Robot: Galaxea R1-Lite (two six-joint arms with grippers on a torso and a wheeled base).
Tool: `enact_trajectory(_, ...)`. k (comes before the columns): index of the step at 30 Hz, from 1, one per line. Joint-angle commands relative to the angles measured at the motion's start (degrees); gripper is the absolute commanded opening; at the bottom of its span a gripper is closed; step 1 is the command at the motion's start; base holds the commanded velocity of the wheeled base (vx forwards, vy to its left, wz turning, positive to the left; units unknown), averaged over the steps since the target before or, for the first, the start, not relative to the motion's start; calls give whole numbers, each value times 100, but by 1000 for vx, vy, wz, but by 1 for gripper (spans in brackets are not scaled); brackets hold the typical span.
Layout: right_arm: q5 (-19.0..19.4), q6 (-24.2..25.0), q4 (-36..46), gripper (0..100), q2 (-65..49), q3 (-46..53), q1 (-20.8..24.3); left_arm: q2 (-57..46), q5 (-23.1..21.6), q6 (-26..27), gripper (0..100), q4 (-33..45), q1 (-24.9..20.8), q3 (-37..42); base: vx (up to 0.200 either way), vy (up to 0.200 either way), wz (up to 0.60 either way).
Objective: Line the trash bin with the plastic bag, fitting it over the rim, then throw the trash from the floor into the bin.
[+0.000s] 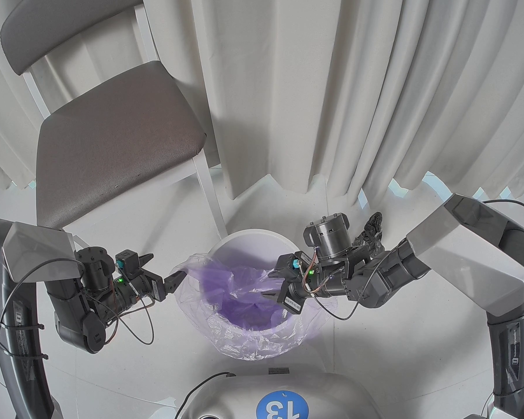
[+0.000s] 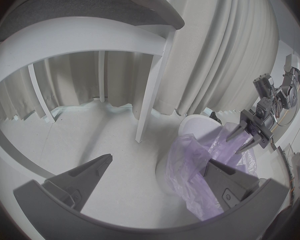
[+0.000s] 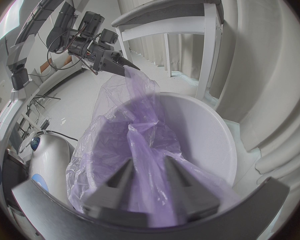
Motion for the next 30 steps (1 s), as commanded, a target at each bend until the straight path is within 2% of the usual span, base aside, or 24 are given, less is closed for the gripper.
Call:
enact_trajectory(1, -3, 12, -32, 0, 83, -10, 2, 9, 5, -1, 100, -102, 2, -6, 0, 0, 0)
enact_trajectory(10, -21, 144, -49, 0, -154, 51, -42, -27, 14, -1, 100, -102, 11, -6, 0, 0, 0)
enact_trajectory(15, -21, 654, -172, 0, -268, -19, -68, -35, 14, -1, 100, -102, 11, -15, 0, 0, 0)
enact_trajectory(17, -12, 1322, -348, 0, -260, -89, -68, -70, 14, -10, 100, -102, 19, -15, 0, 0, 0)
enact_trajectory(20, -21, 1805, -401, 0, -224, -256, -77, -97, 14, -10, 100, -102, 19, -15, 0, 0, 0)
enact_trajectory(30, -38, 2087, -392, 0, -163, -951, -341, -202, -4, -54, 100, -102, 186, -76, 0, 0, 0)
